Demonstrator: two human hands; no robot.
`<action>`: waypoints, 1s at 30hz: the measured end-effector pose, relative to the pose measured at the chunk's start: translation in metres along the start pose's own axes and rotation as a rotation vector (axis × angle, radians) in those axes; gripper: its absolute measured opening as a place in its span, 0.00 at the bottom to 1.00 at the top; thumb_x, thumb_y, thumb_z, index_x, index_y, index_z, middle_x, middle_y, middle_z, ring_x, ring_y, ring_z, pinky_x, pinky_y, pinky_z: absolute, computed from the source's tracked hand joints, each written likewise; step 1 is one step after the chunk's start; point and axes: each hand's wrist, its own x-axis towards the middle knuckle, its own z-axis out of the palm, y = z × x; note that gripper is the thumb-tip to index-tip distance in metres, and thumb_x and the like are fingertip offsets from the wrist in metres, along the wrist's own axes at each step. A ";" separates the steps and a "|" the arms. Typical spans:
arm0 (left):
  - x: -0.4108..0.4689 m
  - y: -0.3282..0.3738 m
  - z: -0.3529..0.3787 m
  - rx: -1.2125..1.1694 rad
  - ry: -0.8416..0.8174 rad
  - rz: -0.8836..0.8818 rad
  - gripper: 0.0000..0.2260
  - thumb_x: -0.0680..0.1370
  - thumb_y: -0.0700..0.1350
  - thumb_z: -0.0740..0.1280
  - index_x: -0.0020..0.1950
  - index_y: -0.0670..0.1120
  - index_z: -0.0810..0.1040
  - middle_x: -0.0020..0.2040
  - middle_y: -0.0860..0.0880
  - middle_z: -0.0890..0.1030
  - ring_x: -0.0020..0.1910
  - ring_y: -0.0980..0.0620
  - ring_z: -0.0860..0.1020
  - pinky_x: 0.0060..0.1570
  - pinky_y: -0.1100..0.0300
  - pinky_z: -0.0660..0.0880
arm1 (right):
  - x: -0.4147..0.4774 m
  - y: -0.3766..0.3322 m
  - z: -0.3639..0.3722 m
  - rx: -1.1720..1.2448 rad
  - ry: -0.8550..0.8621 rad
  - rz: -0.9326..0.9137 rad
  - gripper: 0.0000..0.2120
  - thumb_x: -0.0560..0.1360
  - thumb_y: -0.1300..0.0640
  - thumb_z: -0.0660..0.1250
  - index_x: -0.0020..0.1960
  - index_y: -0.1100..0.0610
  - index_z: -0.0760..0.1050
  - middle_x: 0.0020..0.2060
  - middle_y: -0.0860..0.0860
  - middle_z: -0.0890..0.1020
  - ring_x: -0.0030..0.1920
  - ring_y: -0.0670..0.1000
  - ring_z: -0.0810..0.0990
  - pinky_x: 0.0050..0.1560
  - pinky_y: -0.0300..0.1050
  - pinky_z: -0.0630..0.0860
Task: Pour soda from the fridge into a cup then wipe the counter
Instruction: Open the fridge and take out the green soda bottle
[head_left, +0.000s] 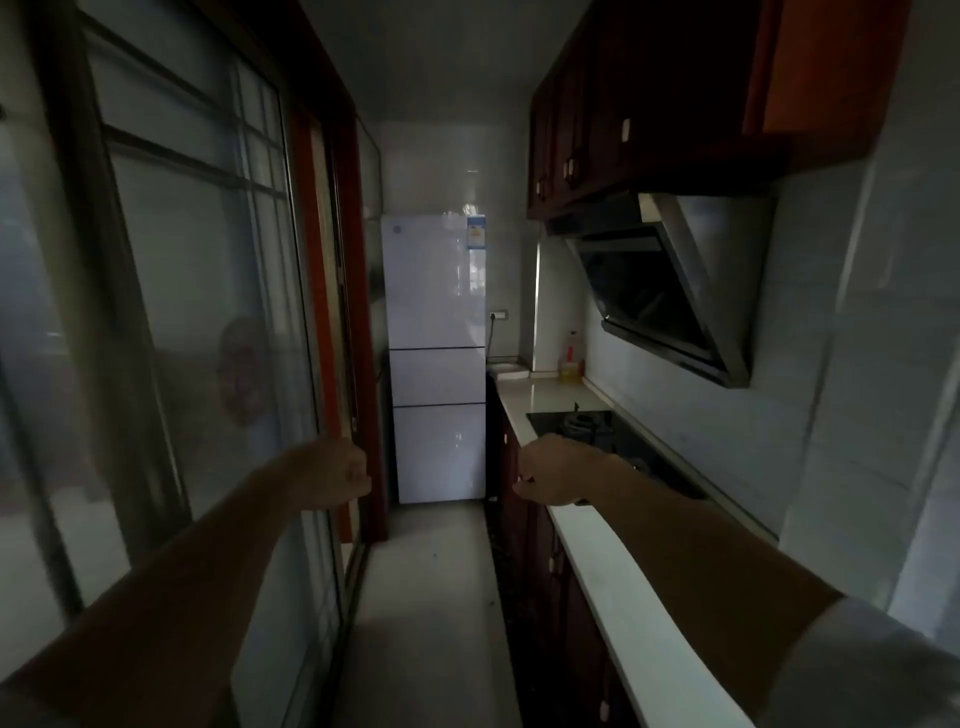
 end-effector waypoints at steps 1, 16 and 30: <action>0.005 -0.004 0.000 0.004 0.001 0.004 0.08 0.77 0.49 0.67 0.42 0.46 0.79 0.42 0.48 0.81 0.42 0.51 0.80 0.44 0.55 0.76 | 0.007 0.000 0.003 0.014 0.021 -0.015 0.19 0.80 0.50 0.62 0.33 0.53 0.62 0.31 0.49 0.69 0.38 0.51 0.73 0.40 0.44 0.70; 0.118 -0.030 0.016 0.116 -0.062 -0.066 0.09 0.78 0.50 0.66 0.45 0.45 0.79 0.43 0.48 0.80 0.42 0.53 0.80 0.47 0.55 0.78 | 0.143 0.066 0.041 -0.009 0.029 -0.070 0.14 0.81 0.48 0.60 0.51 0.58 0.75 0.50 0.59 0.78 0.45 0.51 0.71 0.44 0.41 0.65; 0.296 -0.058 0.010 0.212 -0.167 -0.213 0.10 0.81 0.45 0.63 0.39 0.52 0.72 0.37 0.55 0.73 0.35 0.62 0.72 0.34 0.71 0.66 | 0.311 0.179 0.038 0.040 0.023 -0.101 0.21 0.80 0.50 0.61 0.31 0.54 0.62 0.29 0.49 0.68 0.31 0.48 0.69 0.41 0.46 0.74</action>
